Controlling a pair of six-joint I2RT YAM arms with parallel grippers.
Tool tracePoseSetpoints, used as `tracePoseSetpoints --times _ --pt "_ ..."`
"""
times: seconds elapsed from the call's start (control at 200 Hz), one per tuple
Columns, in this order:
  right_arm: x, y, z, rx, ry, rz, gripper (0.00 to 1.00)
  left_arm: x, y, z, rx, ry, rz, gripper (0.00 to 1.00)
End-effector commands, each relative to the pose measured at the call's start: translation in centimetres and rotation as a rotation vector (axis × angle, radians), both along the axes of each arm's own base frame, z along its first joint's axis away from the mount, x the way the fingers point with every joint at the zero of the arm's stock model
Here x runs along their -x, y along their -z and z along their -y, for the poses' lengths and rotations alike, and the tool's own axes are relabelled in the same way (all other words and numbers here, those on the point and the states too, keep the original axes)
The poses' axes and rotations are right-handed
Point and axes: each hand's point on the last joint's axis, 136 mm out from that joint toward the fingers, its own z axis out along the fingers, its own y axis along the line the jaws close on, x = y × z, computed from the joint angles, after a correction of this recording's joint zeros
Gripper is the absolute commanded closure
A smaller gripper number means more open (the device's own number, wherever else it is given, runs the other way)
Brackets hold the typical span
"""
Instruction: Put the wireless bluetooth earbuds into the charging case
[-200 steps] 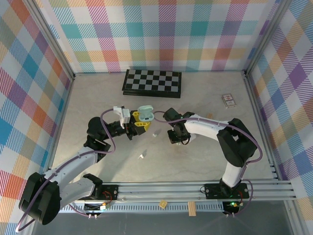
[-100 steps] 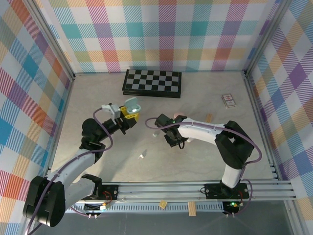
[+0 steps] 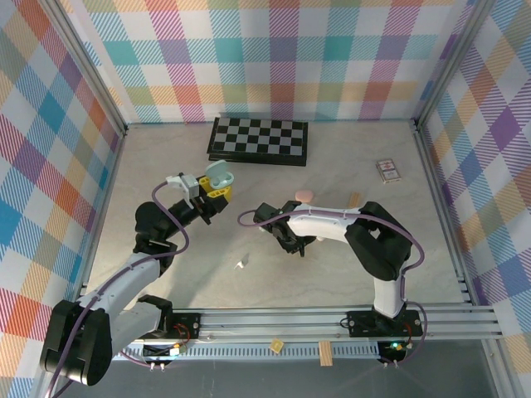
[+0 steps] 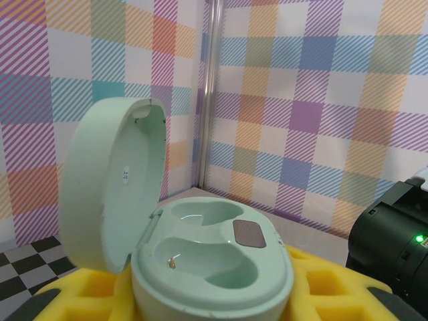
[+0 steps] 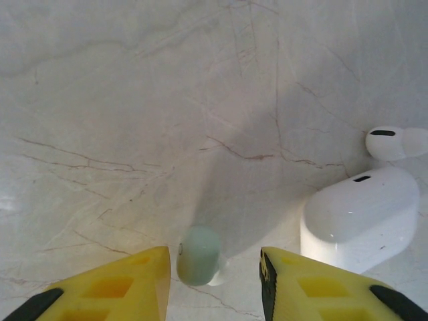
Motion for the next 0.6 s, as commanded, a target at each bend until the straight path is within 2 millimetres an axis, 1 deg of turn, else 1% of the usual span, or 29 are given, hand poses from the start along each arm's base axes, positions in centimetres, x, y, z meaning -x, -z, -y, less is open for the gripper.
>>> tracePoseSetpoints --times 0.0,0.15,0.325,0.485,0.595 --pt "-0.3 -0.34 0.54 0.055 -0.002 0.019 0.62 0.44 -1.08 -0.3 0.022 0.008 0.048 0.7" --pt "-0.58 -0.09 0.36 0.062 -0.005 0.019 0.63 0.48 -1.01 -0.16 0.024 0.02 0.044 0.7" --pt "-0.76 0.07 -0.37 0.049 -0.016 0.011 0.62 0.52 -1.1 -0.1 0.025 0.026 0.046 0.7" --pt "-0.57 0.39 -0.19 0.065 -0.022 -0.007 0.62 0.47 -1.08 -0.07 0.024 0.027 0.045 0.7" --pt "-0.28 0.46 0.37 0.088 -0.023 -0.017 0.62 0.5 -1.01 -0.09 0.024 0.027 0.045 0.7"
